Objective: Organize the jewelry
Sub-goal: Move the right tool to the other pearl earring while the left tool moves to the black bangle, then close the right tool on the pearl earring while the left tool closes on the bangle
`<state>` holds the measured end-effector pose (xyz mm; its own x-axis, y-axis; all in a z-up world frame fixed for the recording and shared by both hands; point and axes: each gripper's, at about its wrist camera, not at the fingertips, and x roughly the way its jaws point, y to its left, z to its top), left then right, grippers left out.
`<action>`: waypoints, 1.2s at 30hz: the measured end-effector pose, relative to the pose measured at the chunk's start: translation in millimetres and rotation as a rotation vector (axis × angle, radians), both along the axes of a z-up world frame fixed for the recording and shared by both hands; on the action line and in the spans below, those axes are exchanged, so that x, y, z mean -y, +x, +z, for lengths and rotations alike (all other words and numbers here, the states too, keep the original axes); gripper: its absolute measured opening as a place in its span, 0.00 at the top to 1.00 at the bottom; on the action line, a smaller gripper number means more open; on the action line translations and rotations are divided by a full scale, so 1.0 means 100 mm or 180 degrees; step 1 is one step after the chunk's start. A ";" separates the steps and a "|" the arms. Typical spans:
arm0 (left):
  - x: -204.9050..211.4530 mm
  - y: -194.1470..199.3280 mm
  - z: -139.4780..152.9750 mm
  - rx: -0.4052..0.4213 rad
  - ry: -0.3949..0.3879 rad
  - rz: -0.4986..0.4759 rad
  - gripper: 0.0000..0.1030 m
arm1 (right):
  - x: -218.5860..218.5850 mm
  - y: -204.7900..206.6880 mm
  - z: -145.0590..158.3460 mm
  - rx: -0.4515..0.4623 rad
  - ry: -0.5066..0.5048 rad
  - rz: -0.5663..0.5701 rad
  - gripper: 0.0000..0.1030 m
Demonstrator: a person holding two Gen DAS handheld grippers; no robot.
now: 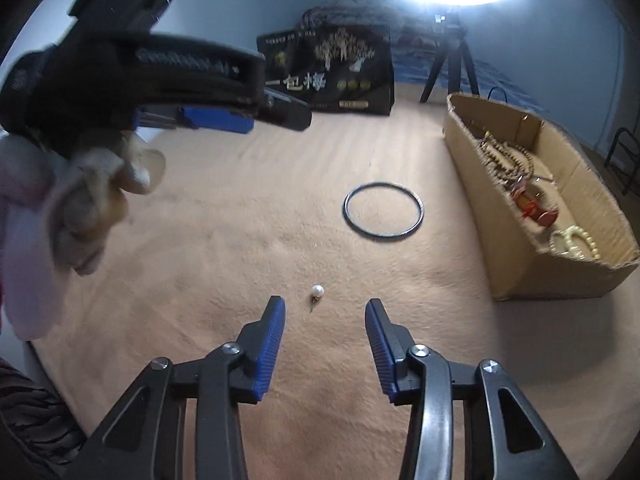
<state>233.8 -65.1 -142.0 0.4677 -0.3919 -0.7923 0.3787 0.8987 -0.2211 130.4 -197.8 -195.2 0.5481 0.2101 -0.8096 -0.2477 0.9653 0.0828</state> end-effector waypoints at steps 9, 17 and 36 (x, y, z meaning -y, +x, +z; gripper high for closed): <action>-0.02 0.09 -0.08 -0.0020 -0.0058 -0.0047 0.37 | -0.13 0.21 -0.19 -0.0106 -0.0020 0.0006 0.70; 0.09 0.13 -0.25 -0.0104 0.0055 -0.0159 0.37 | -0.03 0.27 -0.25 -0.0130 -0.0062 -0.0207 0.87; 0.64 0.06 -0.52 -0.0176 0.0185 -0.0580 0.28 | 0.44 0.21 -0.24 -0.0072 -0.0146 -0.0575 0.92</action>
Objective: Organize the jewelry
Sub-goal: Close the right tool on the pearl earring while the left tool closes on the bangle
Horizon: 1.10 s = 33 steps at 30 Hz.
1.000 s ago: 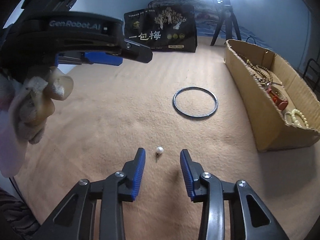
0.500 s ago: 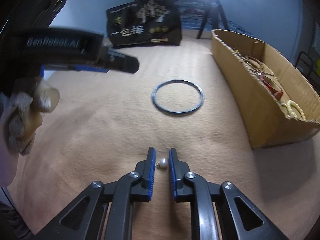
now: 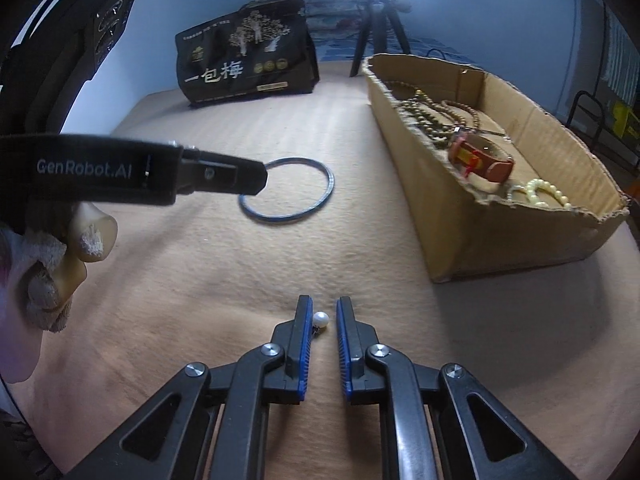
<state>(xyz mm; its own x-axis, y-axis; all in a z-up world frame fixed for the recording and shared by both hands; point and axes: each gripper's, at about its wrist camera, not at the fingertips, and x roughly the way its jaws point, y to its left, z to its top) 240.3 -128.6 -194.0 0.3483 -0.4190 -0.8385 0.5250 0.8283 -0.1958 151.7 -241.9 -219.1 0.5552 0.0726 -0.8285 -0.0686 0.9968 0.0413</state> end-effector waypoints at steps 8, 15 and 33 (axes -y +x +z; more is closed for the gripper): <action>0.19 0.02 -0.07 -0.0016 0.0076 -0.0070 0.27 | 0.06 -0.01 0.00 0.0012 0.0032 -0.0014 0.91; 0.39 0.02 -0.11 0.0112 0.0280 -0.0127 0.23 | 0.09 -0.02 0.00 0.0029 0.0089 -0.0028 0.86; 0.41 0.08 -0.20 0.0281 0.0544 -0.0076 0.27 | 0.07 -0.05 -0.01 0.0059 0.0156 0.0099 0.72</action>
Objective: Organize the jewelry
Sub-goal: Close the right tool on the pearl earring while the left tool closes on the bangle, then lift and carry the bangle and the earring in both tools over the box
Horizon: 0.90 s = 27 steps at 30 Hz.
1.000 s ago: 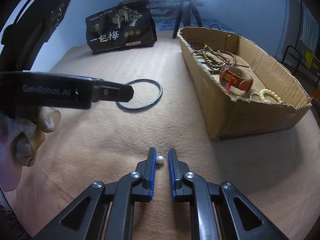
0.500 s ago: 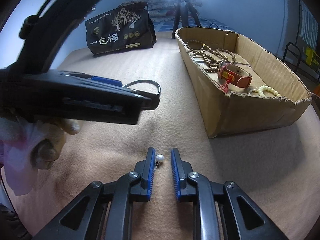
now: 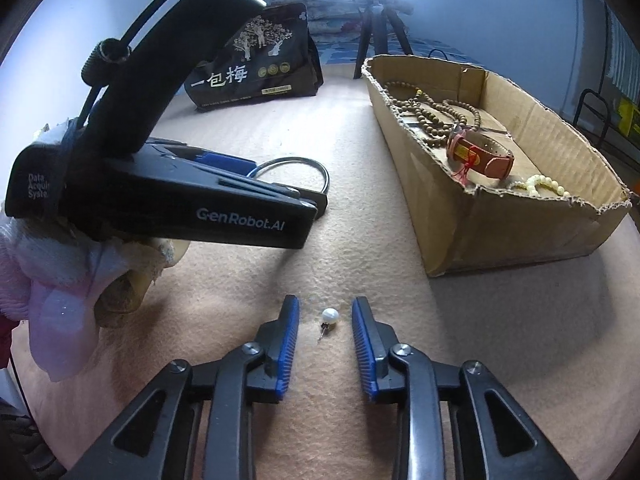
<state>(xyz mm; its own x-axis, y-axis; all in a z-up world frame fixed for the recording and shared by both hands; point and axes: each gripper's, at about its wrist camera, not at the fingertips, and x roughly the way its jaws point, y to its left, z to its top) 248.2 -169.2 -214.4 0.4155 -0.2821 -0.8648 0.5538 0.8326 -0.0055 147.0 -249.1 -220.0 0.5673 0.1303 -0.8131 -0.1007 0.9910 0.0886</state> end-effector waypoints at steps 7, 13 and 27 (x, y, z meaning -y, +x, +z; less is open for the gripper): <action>-0.02 -0.04 0.02 0.0035 -0.0020 -0.0034 0.28 | 0.01 -0.01 -0.01 0.0005 0.0036 0.0001 0.79; -0.07 -0.09 0.07 0.0072 -0.0028 -0.0016 0.28 | -0.02 0.01 0.01 -0.0005 -0.0077 0.0004 0.94; -0.23 -0.11 0.65 0.0305 -0.0350 0.0177 0.28 | 0.01 -0.11 0.53 0.0259 -0.0057 0.0074 0.94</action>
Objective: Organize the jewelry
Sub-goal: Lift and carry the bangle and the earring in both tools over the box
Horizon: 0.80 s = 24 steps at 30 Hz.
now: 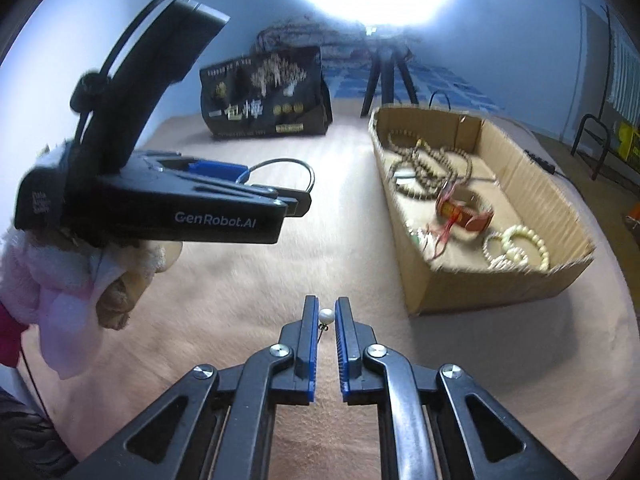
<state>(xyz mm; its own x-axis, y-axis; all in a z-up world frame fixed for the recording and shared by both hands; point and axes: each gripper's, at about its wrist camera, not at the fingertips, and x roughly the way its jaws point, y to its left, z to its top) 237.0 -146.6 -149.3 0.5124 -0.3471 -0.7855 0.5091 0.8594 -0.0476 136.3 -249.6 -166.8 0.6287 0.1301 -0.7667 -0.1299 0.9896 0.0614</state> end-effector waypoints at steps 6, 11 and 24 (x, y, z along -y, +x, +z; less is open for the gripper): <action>0.05 -0.01 0.24 0.0123 -0.0101 0.0006 0.28 | 0.18 0.00 0.34 0.0114 0.0079 -0.0050 0.94; 0.17 0.00 0.38 0.0182 -0.0168 -0.0008 0.28 | 0.39 0.08 0.62 0.0187 0.0055 -0.0126 0.94; 0.66 0.22 0.63 0.0251 -0.0294 -0.0040 0.28 | 0.99 0.36 0.90 0.0164 0.0003 -0.0345 0.94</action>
